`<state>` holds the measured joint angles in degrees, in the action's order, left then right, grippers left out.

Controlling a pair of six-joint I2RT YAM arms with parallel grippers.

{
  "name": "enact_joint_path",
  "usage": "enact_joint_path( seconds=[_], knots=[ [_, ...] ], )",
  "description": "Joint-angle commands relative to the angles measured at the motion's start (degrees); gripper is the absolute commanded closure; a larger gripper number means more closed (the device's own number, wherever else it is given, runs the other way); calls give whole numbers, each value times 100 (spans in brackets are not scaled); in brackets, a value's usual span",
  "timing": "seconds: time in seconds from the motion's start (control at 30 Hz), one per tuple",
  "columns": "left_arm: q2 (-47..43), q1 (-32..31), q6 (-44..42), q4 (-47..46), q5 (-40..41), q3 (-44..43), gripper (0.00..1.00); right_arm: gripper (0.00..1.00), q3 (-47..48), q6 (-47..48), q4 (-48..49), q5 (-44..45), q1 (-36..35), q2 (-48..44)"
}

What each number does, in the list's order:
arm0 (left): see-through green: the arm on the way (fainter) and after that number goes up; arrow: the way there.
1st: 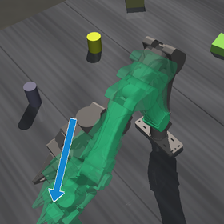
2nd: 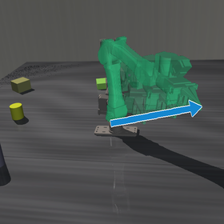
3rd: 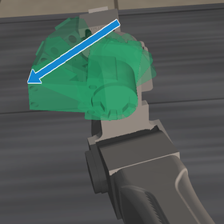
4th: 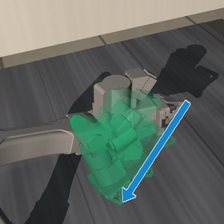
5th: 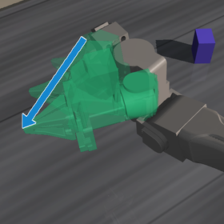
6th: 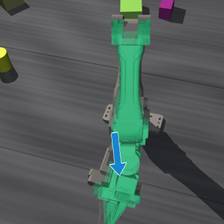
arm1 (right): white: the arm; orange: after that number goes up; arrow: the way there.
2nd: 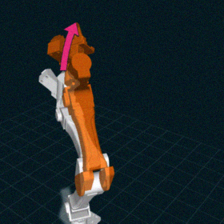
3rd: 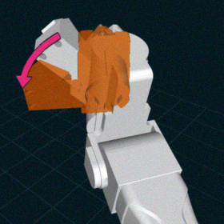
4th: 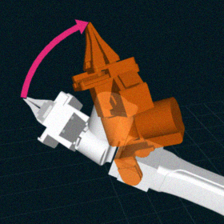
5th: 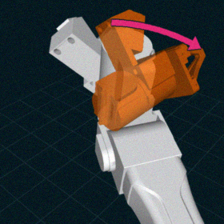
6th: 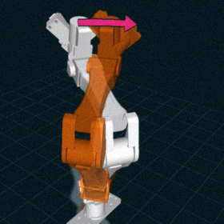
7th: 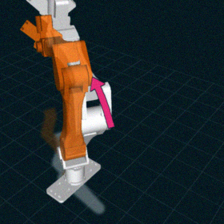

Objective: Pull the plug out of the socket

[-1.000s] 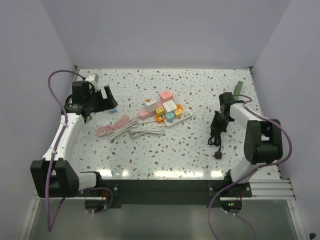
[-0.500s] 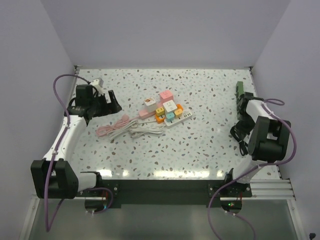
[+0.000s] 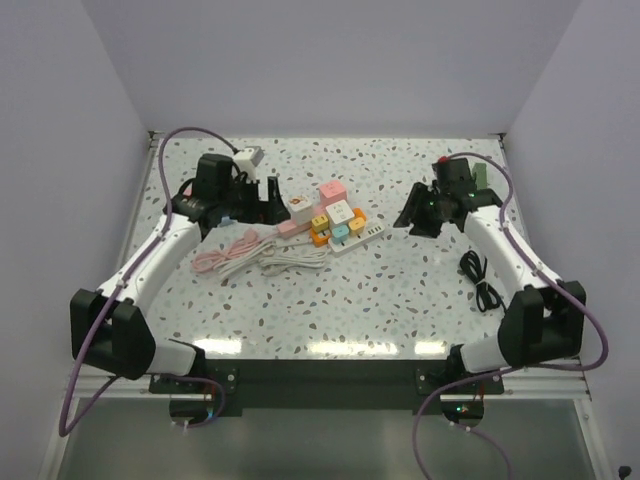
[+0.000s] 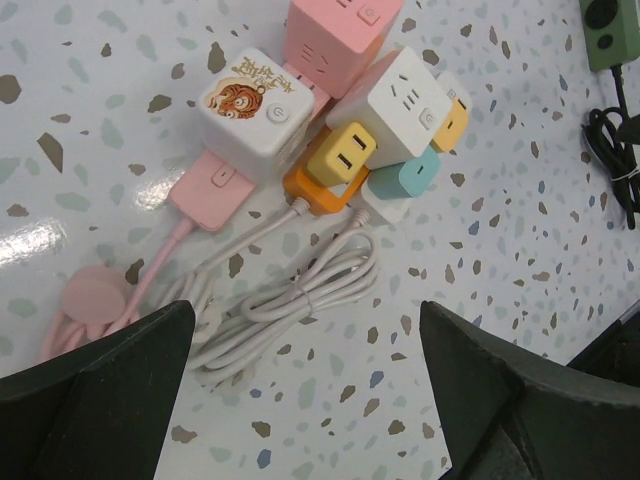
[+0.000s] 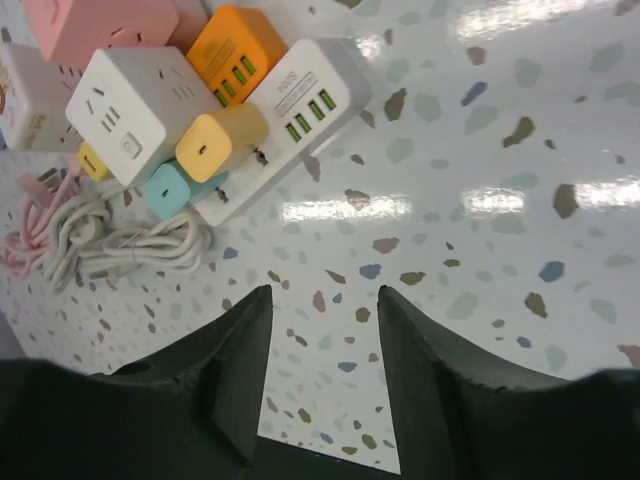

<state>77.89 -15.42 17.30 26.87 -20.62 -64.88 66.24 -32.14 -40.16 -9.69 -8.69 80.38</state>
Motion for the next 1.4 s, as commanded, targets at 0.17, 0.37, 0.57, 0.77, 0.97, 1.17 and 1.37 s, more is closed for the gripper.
enact_joint_path(
  seconds=[0.17,0.37,0.57,0.77,0.97,1.17,1.37],
  knots=[
    [692,-681,28,-332,190,-569,0,49,1241,24,817,-798,-362,1837],
    [956,-1059,309,-455,383,-728,0,82,2823,471,572,-621,-370,3245],
    [991,-1121,634,-516,911,-815,1,100,3747,569,369,-885,-362,4310],
    [1281,-1174,775,-350,1095,-1193,1,100,3265,446,640,-1175,-362,4469],
    [1422,-1183,538,-314,1043,-1430,1,100,3071,515,597,-1447,-370,4452],
    [1423,-1183,-77,-217,684,-1230,0,100,2561,560,474,-1465,-476,4092],
    [1088,-1183,-367,-613,130,-438,0,100,2070,797,70,-1518,-836,3802]
  ],
)
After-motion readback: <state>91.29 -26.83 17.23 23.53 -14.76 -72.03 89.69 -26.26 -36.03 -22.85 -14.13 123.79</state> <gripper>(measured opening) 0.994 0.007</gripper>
